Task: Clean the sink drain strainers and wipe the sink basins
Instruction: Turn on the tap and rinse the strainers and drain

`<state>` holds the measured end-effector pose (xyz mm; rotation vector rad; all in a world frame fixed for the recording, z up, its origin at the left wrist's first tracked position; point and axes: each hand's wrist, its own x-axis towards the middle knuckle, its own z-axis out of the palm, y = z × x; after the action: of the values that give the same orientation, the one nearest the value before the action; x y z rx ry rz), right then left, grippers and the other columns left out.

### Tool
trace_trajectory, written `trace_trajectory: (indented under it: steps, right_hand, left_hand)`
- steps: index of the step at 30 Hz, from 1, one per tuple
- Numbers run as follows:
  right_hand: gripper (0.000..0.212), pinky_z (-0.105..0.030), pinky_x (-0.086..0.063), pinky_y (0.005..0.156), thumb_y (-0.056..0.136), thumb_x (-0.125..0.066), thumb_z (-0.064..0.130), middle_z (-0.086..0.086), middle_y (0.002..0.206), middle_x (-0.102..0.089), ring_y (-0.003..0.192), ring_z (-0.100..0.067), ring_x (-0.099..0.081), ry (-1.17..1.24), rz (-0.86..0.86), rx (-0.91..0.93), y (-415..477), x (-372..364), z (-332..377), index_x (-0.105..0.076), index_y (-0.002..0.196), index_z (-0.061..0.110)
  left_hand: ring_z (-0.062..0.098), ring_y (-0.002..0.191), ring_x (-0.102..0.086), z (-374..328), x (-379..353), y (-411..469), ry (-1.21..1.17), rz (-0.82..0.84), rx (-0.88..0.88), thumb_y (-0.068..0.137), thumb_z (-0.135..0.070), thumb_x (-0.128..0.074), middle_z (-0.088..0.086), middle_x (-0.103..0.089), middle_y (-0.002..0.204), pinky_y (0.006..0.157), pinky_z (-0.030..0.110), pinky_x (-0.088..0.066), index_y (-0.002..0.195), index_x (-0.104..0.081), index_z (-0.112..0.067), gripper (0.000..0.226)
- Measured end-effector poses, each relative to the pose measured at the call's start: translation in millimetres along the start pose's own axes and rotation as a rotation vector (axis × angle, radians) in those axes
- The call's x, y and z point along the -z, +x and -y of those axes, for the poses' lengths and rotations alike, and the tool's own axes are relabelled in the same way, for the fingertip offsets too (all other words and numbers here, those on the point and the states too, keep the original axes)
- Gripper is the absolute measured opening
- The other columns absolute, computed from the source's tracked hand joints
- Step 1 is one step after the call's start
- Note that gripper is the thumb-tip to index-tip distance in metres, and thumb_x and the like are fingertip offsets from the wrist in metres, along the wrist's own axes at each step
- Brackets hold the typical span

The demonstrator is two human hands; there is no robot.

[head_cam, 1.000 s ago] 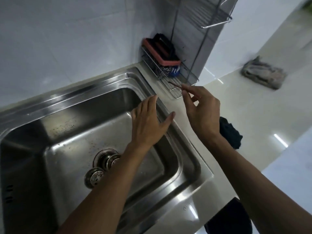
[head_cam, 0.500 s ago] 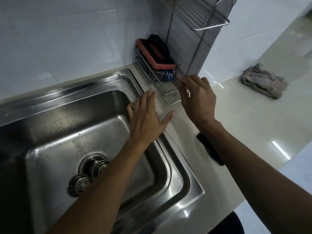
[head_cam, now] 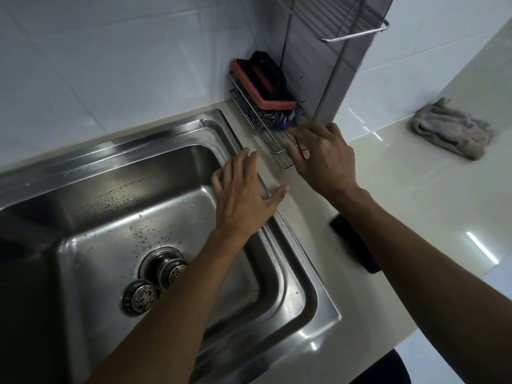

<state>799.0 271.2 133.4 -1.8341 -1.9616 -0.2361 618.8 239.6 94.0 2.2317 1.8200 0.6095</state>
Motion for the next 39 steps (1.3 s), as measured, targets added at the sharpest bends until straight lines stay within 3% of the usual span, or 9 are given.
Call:
trace_trajectory:
  steps: [4, 7, 20, 36, 39]
  right_hand:
    - [0.073, -0.027, -0.041, 0.060, 0.090, -0.037, 0.081, 0.009, 0.127, -0.065, 0.109, -0.020, -0.053, -0.007, 0.008, 0.032, -4, -4, 1, -0.067, 0.126, 0.024]
    - [0.080, -0.027, -0.041, 0.061, 0.087, -0.037, 0.084, 0.007, 0.130, -0.063, 0.111, -0.021, -0.053, -0.023, 0.011, 0.050, -8, -6, 1, -0.064, 0.131, 0.023]
    - [0.080, -0.034, -0.052, 0.062, 0.086, -0.039, 0.085, 0.007, 0.135, -0.057, 0.115, -0.020, -0.051, 0.037, 0.015, 0.043, -14, 8, 0, -0.057, 0.137, 0.027]
    - [0.075, -0.030, -0.049, 0.059, 0.086, -0.039, 0.085, 0.010, 0.130, -0.058, 0.111, -0.017, -0.053, 0.077, -0.035, 0.002, -47, 50, 24, -0.058, 0.133, 0.029]
    - [0.074, -0.027, -0.047, 0.060, 0.087, -0.039, 0.084, 0.009, 0.132, -0.058, 0.112, -0.018, -0.054, 0.082, -0.031, 0.007, -57, 56, 29, -0.057, 0.133, 0.030]
  left_hand:
    - [0.023, 0.154, -0.025, 1, -2, -8, 0.018, 0.015, 0.011, 0.089, -0.079, -0.048, 0.005, -0.029, 0.167, 0.121, 0.046, -0.021, 0.159, -0.033, -0.020, 0.093]
    - [0.023, 0.153, -0.027, 2, -2, -11, 0.024, 0.013, 0.016, 0.087, -0.080, -0.046, 0.005, -0.031, 0.166, 0.119, 0.045, -0.023, 0.158, -0.035, -0.018, 0.094]
    - [0.025, 0.153, -0.028, 1, 6, -18, 0.071, 0.010, 0.007, 0.089, -0.080, -0.047, 0.006, -0.030, 0.167, 0.120, 0.046, -0.022, 0.159, -0.032, -0.018, 0.095]
    - [0.022, 0.152, -0.029, 5, 42, -60, 0.092, -0.031, 0.017, 0.088, -0.085, -0.042, 0.003, -0.029, 0.167, 0.120, 0.050, -0.024, 0.160, -0.031, -0.020, 0.098]
    - [0.024, 0.148, -0.035, 7, 54, -72, 0.082, -0.044, 0.044, 0.087, -0.084, -0.043, 0.005, -0.037, 0.161, 0.119, 0.052, -0.026, 0.158, -0.033, -0.019, 0.097]
